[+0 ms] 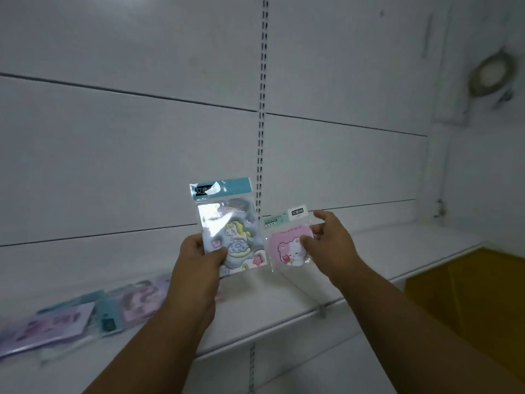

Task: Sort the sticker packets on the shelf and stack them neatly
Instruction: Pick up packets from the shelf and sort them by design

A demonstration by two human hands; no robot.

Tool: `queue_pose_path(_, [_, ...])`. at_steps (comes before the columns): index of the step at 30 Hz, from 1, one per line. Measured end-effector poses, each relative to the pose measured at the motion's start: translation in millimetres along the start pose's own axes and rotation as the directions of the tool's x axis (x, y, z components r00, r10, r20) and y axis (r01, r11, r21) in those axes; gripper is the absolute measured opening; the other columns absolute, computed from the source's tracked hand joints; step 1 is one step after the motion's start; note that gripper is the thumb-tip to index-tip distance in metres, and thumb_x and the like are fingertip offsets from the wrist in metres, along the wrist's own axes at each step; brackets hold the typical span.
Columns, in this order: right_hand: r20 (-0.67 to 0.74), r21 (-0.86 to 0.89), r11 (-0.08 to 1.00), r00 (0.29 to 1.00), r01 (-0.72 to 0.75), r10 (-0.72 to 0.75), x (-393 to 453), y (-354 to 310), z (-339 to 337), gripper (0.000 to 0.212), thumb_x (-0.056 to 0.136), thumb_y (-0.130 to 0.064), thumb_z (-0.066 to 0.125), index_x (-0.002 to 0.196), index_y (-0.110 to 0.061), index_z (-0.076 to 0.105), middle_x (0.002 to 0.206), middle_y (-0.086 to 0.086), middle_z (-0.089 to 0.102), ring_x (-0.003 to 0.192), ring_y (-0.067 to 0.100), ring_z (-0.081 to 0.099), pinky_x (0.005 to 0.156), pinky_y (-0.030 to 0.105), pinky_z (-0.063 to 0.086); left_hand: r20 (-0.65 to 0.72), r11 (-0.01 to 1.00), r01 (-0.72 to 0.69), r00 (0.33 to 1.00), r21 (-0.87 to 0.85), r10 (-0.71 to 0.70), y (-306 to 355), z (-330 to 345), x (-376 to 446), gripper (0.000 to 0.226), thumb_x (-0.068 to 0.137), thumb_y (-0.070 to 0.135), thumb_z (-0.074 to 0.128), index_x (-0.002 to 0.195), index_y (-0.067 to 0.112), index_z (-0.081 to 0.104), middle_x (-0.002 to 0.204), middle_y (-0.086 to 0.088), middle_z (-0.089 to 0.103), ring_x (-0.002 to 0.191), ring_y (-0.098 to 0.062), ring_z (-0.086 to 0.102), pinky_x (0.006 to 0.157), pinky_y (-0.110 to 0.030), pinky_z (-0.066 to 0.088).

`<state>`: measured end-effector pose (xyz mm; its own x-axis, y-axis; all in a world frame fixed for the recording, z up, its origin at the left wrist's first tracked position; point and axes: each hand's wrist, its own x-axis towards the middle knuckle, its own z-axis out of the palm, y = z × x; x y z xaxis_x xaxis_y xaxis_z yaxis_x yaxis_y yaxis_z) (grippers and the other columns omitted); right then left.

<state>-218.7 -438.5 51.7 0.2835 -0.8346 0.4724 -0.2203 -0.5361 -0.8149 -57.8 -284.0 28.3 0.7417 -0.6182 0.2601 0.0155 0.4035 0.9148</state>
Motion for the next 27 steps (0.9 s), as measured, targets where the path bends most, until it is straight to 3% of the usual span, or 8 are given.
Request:
queue_pose_path(4, [-0.064, -0.028, 0.998, 0.996, -0.059, 0.057, 26, 56, -95, 0.041, 0.080, -0.011, 0.072, 0.118, -0.013, 0.057, 0.091, 0.002, 0.069, 0.086, 0.020, 0.068, 0.084, 0.040, 0.056, 0.066, 0.998, 0.030, 0.997, -0.062, -0.025, -37, 109, -10, 0.023, 0.089, 0.001, 0.058, 0.112, 0.006, 0.060, 0.107, -0.019, 0.070, 0.091, -0.034, 0.071, 0.082, -0.048, 0.057])
queue_pose_path(7, [-0.077, -0.041, 0.995, 0.993, -0.088, 0.085, 56, 96, -152, 0.028, 0.078, -0.011, 0.074, 0.104, -0.010, 0.064, 0.093, 0.008, 0.071, 0.084, 0.025, 0.069, 0.082, 0.047, 0.057, 0.063, 0.992, 0.079, 0.995, -0.097, -0.073, -60, 184, -14, 0.023, 0.089, 0.000, 0.057, 0.111, 0.005, 0.060, 0.109, -0.019, 0.068, 0.095, -0.036, 0.069, 0.079, -0.045, 0.057])
queue_pose_path(11, [-0.074, -0.034, 0.991, 0.989, -0.128, 0.126, 104, 142, -195, 0.026, 0.077, -0.009, 0.074, 0.101, -0.008, 0.065, 0.093, 0.010, 0.070, 0.084, 0.027, 0.069, 0.080, 0.048, 0.058, 0.062, 0.986, 0.132, 0.990, -0.103, -0.126, -85, 257, -5, 0.026, 0.089, -0.002, 0.055, 0.114, 0.004, 0.058, 0.110, -0.020, 0.067, 0.096, -0.037, 0.067, 0.072, -0.040, 0.054])
queue_pose_path(16, [-0.036, -0.035, 0.979, 0.979, -0.202, 0.201, 177, 194, -214, 0.020, 0.076, -0.003, 0.073, 0.093, -0.008, 0.064, 0.096, 0.016, 0.069, 0.084, 0.033, 0.070, 0.079, 0.049, 0.058, 0.031, 0.995, 0.090, 0.996, -0.053, -0.089, -104, 313, 22, 0.016, 0.088, 0.001, 0.057, 0.099, 0.012, 0.062, 0.093, -0.010, 0.071, 0.074, -0.022, 0.072, 0.062, -0.032, 0.053])
queue_pose_path(20, [0.050, -0.046, 0.948, 0.947, -0.314, 0.317, 223, 230, -213, 0.022, 0.074, 0.002, 0.075, 0.094, 0.002, 0.066, 0.090, 0.024, 0.070, 0.078, 0.038, 0.071, 0.074, 0.049, 0.060, 0.009, 0.995, 0.094, 0.996, -0.019, -0.094, -117, 345, 54, 0.013, 0.088, -0.002, 0.057, 0.092, 0.010, 0.062, 0.089, -0.010, 0.070, 0.071, -0.021, 0.070, 0.058, -0.030, 0.052])
queue_pose_path(23, [0.153, -0.151, 0.932, 0.924, -0.329, 0.350, 255, 253, -210, 0.020, 0.075, 0.000, 0.073, 0.094, 0.005, 0.067, 0.082, 0.017, 0.068, 0.066, 0.026, 0.068, 0.063, 0.034, 0.060, -0.005, 0.991, 0.131, 0.991, -0.033, -0.132, -125, 371, 75, 0.014, 0.087, -0.004, 0.056, 0.095, 0.005, 0.062, 0.087, -0.012, 0.071, 0.064, -0.019, 0.071, 0.051, -0.028, 0.054])
queue_pose_path(25, [0.223, -0.283, 0.912, 0.905, -0.296, 0.363, 272, 269, -210, 0.010, 0.076, -0.004, 0.073, 0.083, -0.001, 0.066, 0.079, 0.016, 0.067, 0.063, 0.022, 0.065, 0.062, 0.031, 0.059, -0.024, 0.991, 0.135, 0.990, -0.026, -0.136, -132, 388, 83, 0.016, 0.086, -0.006, 0.056, 0.099, 0.003, 0.062, 0.088, -0.013, 0.071, 0.058, -0.018, 0.072, 0.046, -0.025, 0.054])
queue_pose_path(27, [0.292, -0.494, 0.850, 0.886, -0.182, 0.360, 285, 285, -210, 0.020, 0.075, -0.013, 0.076, 0.066, -0.006, 0.059, 0.071, 0.016, 0.067, 0.063, 0.024, 0.067, 0.060, 0.029, 0.058, -0.046, 0.991, 0.131, 0.990, -0.013, -0.131, -140, 404, 87, 0.017, 0.086, -0.005, 0.057, 0.100, 0.004, 0.061, 0.089, -0.013, 0.071, 0.059, -0.018, 0.073, 0.046, -0.025, 0.054])
